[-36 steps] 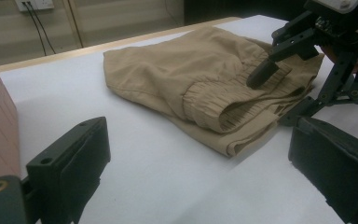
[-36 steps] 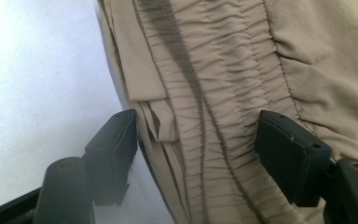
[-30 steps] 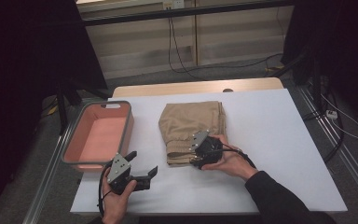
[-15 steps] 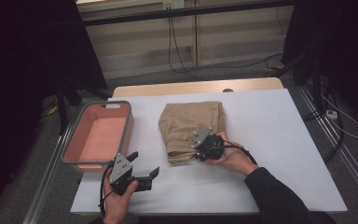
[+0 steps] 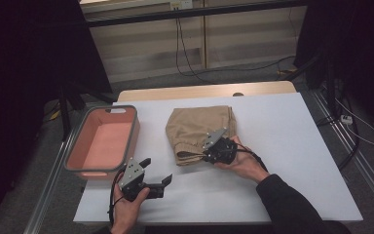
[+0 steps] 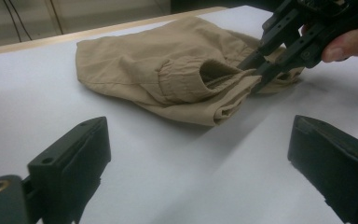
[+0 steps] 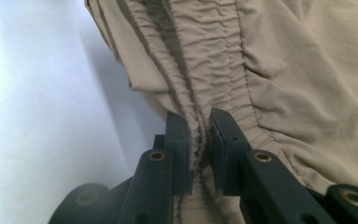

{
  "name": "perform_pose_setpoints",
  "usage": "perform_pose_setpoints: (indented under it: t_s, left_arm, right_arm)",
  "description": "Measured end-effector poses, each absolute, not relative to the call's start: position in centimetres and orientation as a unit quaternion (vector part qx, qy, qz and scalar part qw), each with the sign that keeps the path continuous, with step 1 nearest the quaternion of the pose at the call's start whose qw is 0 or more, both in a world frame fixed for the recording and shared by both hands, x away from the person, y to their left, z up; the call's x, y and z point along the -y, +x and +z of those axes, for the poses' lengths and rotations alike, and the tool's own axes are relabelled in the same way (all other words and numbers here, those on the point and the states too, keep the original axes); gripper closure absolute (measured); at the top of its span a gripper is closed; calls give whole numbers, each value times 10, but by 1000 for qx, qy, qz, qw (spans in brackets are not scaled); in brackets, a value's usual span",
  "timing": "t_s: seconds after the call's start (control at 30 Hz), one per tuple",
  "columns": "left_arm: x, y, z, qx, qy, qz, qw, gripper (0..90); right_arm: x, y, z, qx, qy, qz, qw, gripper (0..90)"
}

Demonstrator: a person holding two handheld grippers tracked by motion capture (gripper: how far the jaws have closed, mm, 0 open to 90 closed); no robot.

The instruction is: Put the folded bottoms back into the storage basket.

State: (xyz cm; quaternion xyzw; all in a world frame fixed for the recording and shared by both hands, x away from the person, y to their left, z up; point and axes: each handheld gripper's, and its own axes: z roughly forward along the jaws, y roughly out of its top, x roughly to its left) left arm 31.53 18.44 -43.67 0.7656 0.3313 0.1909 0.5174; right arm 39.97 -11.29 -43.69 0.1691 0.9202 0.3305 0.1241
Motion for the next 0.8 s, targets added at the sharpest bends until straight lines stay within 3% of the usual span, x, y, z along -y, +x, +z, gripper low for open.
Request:
perform_pose_setpoints:
  t_s: [0.67, 0.8]
  left_arm:
    - [-173, 362, -415, -377, 747, 211, 505, 85]
    - [-169, 370, -413, -378, 745, 196, 514, 113]
  right_arm:
    - [112, 370, -429, -917, 165, 347, 106, 791]
    - [112, 366, -429, -916, 166, 350, 103, 791]
